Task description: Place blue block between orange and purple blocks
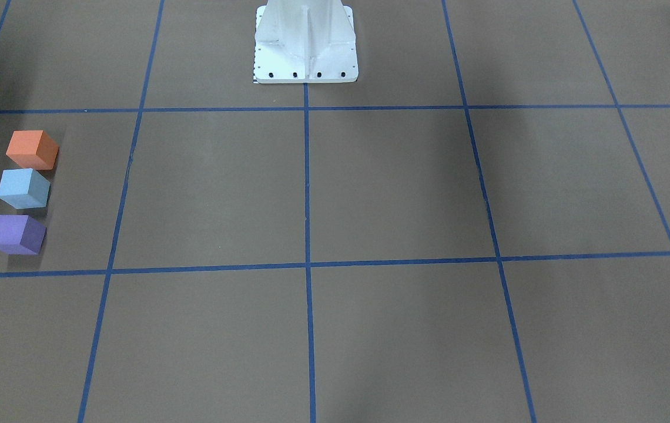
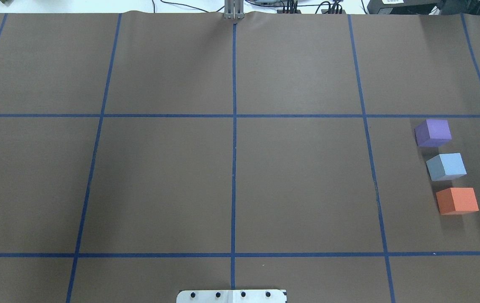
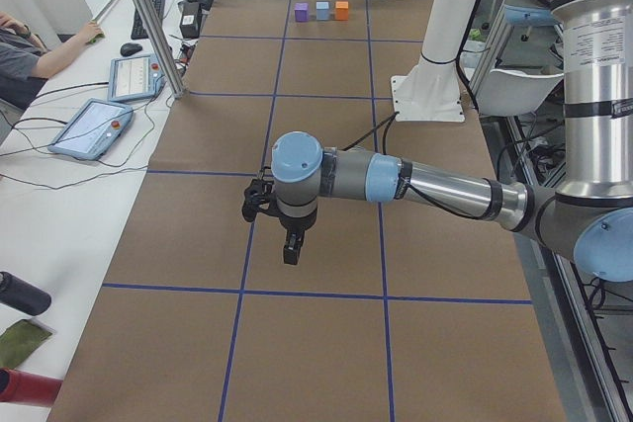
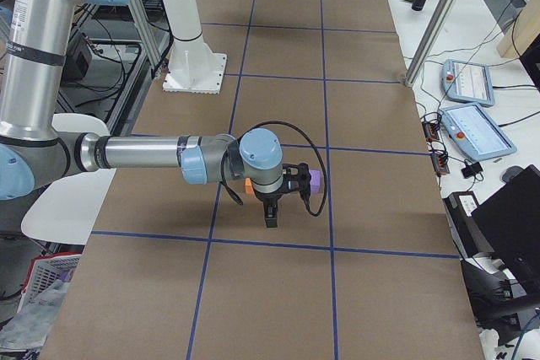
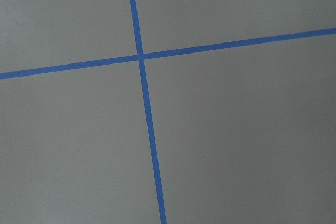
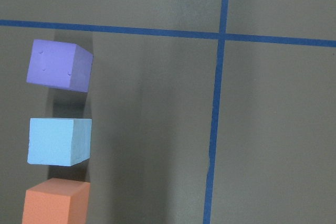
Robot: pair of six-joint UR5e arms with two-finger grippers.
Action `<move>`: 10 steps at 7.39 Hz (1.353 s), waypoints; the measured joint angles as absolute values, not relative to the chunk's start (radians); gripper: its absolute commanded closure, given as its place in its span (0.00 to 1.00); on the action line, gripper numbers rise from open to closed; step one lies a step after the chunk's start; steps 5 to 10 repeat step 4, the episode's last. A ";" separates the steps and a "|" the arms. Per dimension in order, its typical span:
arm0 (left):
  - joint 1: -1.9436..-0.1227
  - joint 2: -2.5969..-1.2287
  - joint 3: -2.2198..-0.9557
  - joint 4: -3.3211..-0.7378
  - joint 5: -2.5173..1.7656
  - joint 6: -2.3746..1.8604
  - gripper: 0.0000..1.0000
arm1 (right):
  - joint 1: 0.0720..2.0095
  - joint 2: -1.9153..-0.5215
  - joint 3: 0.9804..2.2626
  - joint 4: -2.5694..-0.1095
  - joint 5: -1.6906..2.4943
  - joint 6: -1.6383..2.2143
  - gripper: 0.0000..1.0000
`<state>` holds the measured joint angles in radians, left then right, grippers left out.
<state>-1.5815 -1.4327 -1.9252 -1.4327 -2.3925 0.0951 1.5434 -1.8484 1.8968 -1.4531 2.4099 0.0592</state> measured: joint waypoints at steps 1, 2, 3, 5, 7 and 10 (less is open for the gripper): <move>-1.582 -1.433 -1.925 -1.433 -2.390 0.095 0.00 | 1.543 -1.848 1.896 -1.453 2.410 0.058 0.00; -1.582 -1.434 -1.926 -1.433 -2.388 0.095 0.00 | 1.543 -1.848 1.896 -1.453 2.410 0.057 0.00; -1.582 -1.434 -1.926 -1.433 -2.386 0.094 0.00 | 1.543 -1.848 1.896 -1.453 2.410 0.057 0.00; -1.582 -1.434 -1.926 -1.433 -2.386 0.094 0.00 | 1.543 -1.848 1.895 -1.450 2.410 0.056 0.00; -1.582 -1.434 -1.926 -1.433 -2.386 0.094 0.00 | 1.543 -1.848 1.895 -1.450 2.410 0.056 0.00; -1.582 -1.434 -1.926 -1.433 -2.386 0.094 0.00 | 1.543 -1.848 1.895 -1.450 2.410 0.056 0.00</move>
